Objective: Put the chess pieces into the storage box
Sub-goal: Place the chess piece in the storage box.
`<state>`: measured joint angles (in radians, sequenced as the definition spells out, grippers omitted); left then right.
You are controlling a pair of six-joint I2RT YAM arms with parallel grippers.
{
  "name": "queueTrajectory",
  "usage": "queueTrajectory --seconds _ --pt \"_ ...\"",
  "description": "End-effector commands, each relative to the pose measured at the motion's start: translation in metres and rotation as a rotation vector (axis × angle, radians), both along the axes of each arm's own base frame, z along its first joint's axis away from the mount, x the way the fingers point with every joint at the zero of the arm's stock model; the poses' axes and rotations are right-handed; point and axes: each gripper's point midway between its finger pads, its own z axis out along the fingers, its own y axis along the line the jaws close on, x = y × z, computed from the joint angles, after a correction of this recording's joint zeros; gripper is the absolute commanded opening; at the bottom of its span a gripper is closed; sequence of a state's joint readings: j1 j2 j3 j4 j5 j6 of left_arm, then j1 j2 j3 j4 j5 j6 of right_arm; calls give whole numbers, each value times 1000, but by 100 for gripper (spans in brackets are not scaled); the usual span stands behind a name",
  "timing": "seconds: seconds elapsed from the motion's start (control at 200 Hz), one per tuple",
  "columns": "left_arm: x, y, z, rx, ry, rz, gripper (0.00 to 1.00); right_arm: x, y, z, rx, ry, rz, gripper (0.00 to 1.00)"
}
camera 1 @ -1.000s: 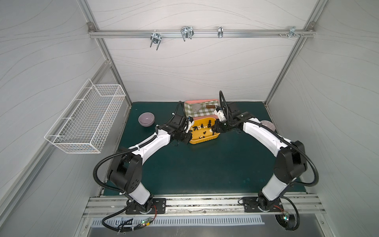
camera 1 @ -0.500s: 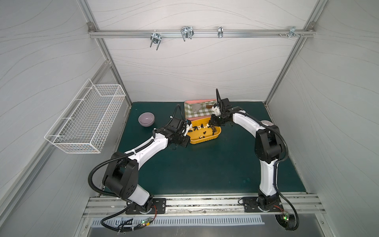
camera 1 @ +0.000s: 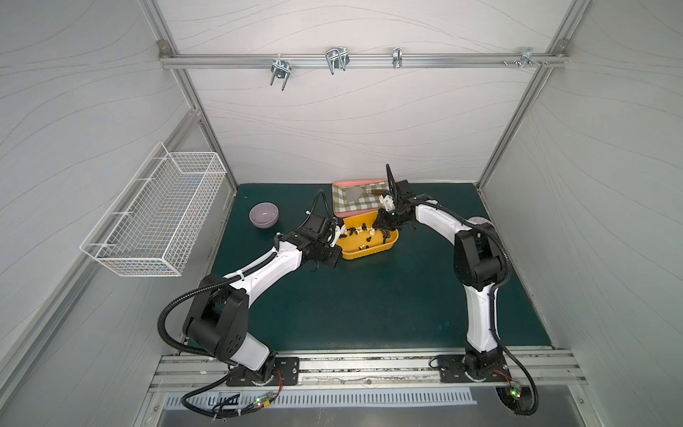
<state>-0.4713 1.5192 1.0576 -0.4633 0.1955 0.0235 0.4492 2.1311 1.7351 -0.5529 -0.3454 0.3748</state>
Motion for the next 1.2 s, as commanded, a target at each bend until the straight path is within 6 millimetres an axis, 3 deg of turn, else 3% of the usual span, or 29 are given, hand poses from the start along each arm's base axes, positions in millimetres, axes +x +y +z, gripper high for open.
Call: queueTrajectory --seconds 0.0,0.17,0.43,0.715,0.915,1.195 --pt "4 -2 13 -22 -42 -11 30 2 1 3 9 -4 11 27" --pt "3 -2 13 -22 -43 -13 30 0 -1 11 9 -16 17 30" --pt "9 -9 13 -59 -48 -15 30 -9 -13 50 -13 -109 45 36" --pt "17 -12 20 -78 -87 4 30 -26 -65 93 -27 -236 -28 38" --pt "18 -10 18 -87 -115 19 30 -39 -112 99 -98 -293 -107 39" --pt "26 -17 19 -109 -117 18 31 -69 -149 102 -162 -372 -137 41"
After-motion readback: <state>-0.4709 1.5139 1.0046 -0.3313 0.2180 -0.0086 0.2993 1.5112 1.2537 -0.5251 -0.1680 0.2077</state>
